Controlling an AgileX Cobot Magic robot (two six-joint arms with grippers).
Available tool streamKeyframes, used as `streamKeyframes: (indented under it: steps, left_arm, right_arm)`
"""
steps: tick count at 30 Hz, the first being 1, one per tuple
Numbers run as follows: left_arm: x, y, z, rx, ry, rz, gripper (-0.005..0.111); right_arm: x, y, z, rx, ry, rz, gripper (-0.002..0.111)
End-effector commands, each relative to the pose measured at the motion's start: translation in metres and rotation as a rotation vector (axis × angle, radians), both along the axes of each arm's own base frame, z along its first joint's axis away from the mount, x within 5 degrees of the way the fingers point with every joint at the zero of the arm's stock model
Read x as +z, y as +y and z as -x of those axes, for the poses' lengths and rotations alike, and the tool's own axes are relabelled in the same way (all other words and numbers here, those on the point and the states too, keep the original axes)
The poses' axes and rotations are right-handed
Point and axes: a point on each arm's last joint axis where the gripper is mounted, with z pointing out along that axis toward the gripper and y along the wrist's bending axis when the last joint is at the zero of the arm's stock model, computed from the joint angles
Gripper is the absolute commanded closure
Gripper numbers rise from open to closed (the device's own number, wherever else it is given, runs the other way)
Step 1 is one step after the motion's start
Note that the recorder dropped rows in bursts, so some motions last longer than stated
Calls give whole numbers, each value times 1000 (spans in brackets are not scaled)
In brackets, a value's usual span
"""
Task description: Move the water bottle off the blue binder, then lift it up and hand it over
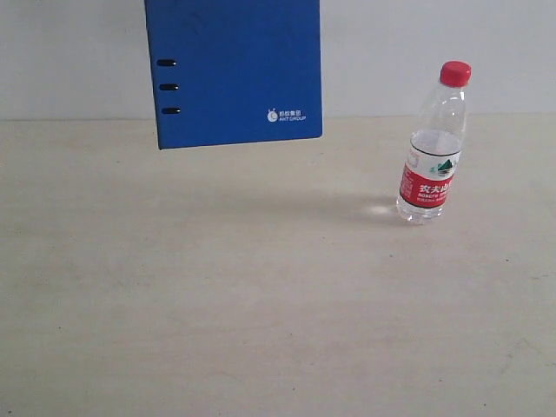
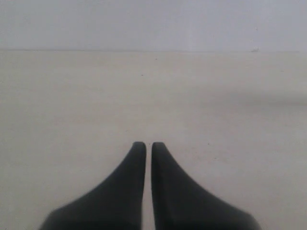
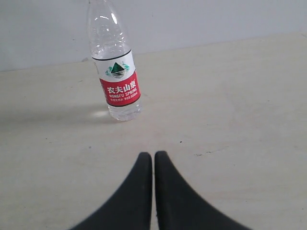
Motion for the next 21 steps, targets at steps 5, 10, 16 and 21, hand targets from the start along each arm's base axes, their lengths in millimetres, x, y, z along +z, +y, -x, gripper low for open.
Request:
streamKeyframes:
  steps: [5, 10, 16, 21]
  left_arm:
    - [0, 1, -1, 13, -4, -3, 102]
    - [0, 1, -1, 10, -7, -17, 102]
    - [0, 2, -1, 0, -16, -82, 102]
    - [0, 2, -1, 75, 8, 181, 102]
  right_arm:
    - [1, 0, 0, -5, -17, 9, 108]
    - [1, 0, 0, -5, -17, 9, 108]
    - [1, 0, 0, -5, -17, 9, 108]
    - [1, 0, 0, -5, -16, 9, 108]
